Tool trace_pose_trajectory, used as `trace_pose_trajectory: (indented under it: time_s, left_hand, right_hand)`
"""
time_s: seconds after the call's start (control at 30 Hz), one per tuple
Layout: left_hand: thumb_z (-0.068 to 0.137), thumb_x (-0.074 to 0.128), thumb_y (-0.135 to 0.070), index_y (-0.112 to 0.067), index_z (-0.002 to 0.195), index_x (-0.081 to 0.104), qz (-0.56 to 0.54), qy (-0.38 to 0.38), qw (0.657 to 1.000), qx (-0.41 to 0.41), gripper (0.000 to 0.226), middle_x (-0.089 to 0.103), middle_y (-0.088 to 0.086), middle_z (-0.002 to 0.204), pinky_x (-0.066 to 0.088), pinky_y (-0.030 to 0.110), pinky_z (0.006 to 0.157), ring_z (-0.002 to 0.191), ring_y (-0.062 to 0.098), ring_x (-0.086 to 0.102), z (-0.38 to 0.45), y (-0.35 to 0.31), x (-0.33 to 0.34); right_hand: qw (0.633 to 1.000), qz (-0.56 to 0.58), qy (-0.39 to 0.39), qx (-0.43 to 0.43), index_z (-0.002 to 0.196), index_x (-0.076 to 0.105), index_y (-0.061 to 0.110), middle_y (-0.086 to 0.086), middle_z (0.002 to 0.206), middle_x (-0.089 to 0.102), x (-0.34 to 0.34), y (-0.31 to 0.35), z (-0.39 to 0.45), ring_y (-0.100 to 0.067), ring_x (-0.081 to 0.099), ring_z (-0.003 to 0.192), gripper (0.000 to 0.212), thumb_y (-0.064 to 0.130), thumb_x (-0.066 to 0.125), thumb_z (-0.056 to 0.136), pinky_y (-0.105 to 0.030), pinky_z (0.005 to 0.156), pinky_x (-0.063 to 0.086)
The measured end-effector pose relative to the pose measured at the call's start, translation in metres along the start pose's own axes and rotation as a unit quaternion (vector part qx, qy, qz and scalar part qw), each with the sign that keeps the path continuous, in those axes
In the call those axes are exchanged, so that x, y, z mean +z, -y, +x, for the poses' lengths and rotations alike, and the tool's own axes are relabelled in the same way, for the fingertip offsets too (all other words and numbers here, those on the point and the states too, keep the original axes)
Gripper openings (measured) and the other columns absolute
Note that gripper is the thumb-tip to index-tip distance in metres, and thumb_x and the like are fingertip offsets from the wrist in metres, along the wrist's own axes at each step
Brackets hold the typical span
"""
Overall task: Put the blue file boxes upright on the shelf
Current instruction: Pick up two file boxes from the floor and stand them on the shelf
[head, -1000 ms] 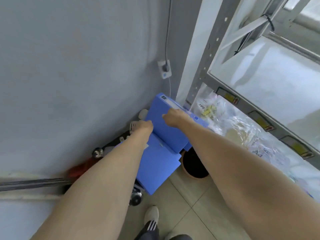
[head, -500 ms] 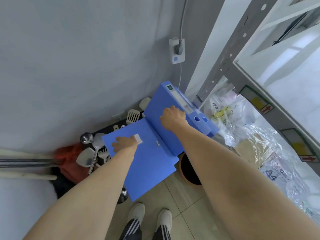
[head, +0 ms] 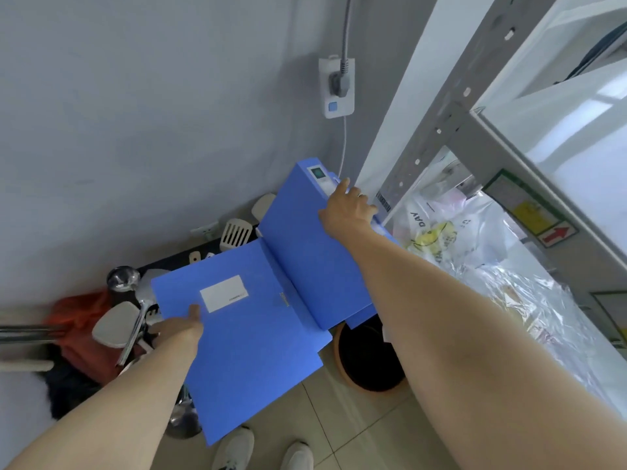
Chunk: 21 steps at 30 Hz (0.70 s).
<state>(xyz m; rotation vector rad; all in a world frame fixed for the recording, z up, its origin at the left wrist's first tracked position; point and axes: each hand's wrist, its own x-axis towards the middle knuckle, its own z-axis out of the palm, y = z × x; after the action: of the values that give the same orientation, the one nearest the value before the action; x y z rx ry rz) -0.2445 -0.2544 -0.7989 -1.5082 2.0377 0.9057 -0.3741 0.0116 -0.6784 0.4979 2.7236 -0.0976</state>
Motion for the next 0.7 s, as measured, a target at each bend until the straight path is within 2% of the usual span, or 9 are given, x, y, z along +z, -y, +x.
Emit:
trace_pose_trajectory:
  time_s: [0.03,0.1,0.2,0.23,0.3,0.37,0.5,0.57,0.7]
  left_hand:
    - [0.089,0.044,-0.060,0.011,0.145,0.018,-0.017,0.001,1.000,-0.005,0.094,0.046,0.027,0.136,0.043,0.039,0.081,0.104,0.037,0.054,-0.001,0.002,0.004]
    - [0.091,0.046,-0.055,0.011,0.142,0.021,-0.034,0.007,0.999,0.002,0.086,0.050,0.027,0.127,0.036,0.036,0.074,0.089,0.029,0.045,-0.001,0.006,0.007]
    - [0.088,0.052,-0.054,0.008,0.138,0.029,-0.065,0.006,0.998,0.019,0.082,0.053,0.018,0.095,0.040,0.037,0.064,0.076,0.027,0.048,0.000,0.009,0.007]
    - [0.087,0.054,-0.054,0.007,0.133,0.036,-0.073,0.007,0.997,0.026,0.079,0.057,0.018,0.093,0.041,0.036,0.060,0.071,0.028,0.050,0.001,0.010,0.005]
    - [0.084,0.058,-0.056,0.006,0.122,0.048,-0.071,0.004,0.996,0.048,0.073,0.065,0.023,0.105,0.044,0.035,0.057,0.072,0.031,0.055,-0.004,0.010,-0.001]
    - [0.081,0.061,-0.057,0.005,0.117,0.052,-0.074,0.006,0.995,0.068,0.072,0.066,0.022,0.110,0.046,0.034,0.056,0.074,0.031,0.058,-0.013,0.008,-0.007]
    - [0.078,0.066,-0.055,0.004,0.109,0.056,-0.091,0.015,0.991,0.098,0.067,0.065,0.017,0.100,0.048,0.036,0.063,0.074,0.031,0.059,-0.038,-0.001,-0.016]
    - [0.083,0.065,-0.049,0.000,0.102,0.057,-0.081,0.020,0.987,0.134,0.053,0.061,0.013,0.093,0.044,0.035,0.062,0.073,0.030,0.057,-0.058,-0.009,-0.021]
    - [0.083,0.062,-0.043,-0.002,0.103,0.062,-0.083,0.013,0.977,0.194,0.045,0.064,0.009,0.086,0.039,0.026,0.048,0.057,0.025,0.055,-0.099,-0.027,-0.035]
  right_hand:
    - [1.000,0.011,0.016,0.006,0.157,0.008,0.007,-0.017,0.150,0.036,0.001,-0.004,0.003,-0.038,0.040,0.136,0.081,0.034,0.054,0.095,-0.057,0.109,0.034]
    - [0.999,0.028,0.036,0.007,0.155,0.014,0.008,-0.015,0.147,0.041,0.005,-0.011,0.007,-0.039,0.045,0.132,0.076,0.033,0.053,0.096,-0.057,0.110,0.033]
    - [0.999,0.037,0.031,-0.007,0.153,0.018,0.008,-0.013,0.145,0.042,0.016,-0.016,0.008,-0.038,0.046,0.131,0.071,0.028,0.055,0.095,-0.055,0.105,0.040]
    - [0.999,0.039,0.019,-0.013,0.151,0.022,0.008,-0.014,0.143,0.044,0.018,-0.016,0.007,-0.038,0.048,0.129,0.068,0.026,0.057,0.095,-0.053,0.103,0.043]
    - [0.999,0.038,-0.011,-0.023,0.142,0.034,0.007,-0.015,0.137,0.047,0.018,-0.017,0.002,-0.036,0.051,0.125,0.059,0.028,0.060,0.094,-0.048,0.097,0.046]
    - [0.998,0.032,-0.028,-0.040,0.137,0.038,0.007,-0.015,0.134,0.048,0.015,-0.017,-0.005,-0.035,0.053,0.123,0.057,0.033,0.062,0.093,-0.045,0.093,0.046]
    - [0.997,0.053,-0.019,-0.057,0.139,0.036,0.005,-0.016,0.134,0.046,0.011,-0.013,-0.026,-0.035,0.051,0.122,0.066,0.034,0.069,0.089,-0.043,0.087,0.047]
    - [0.996,0.066,-0.005,-0.057,0.140,0.036,0.003,-0.017,0.137,0.044,0.008,-0.010,-0.038,-0.035,0.050,0.125,0.072,0.035,0.073,0.086,-0.042,0.088,0.049]
    - [0.994,0.097,0.000,-0.058,0.135,0.042,0.004,-0.017,0.136,0.043,-0.010,-0.005,-0.065,-0.034,0.048,0.124,0.069,0.033,0.076,0.083,-0.041,0.086,0.049]
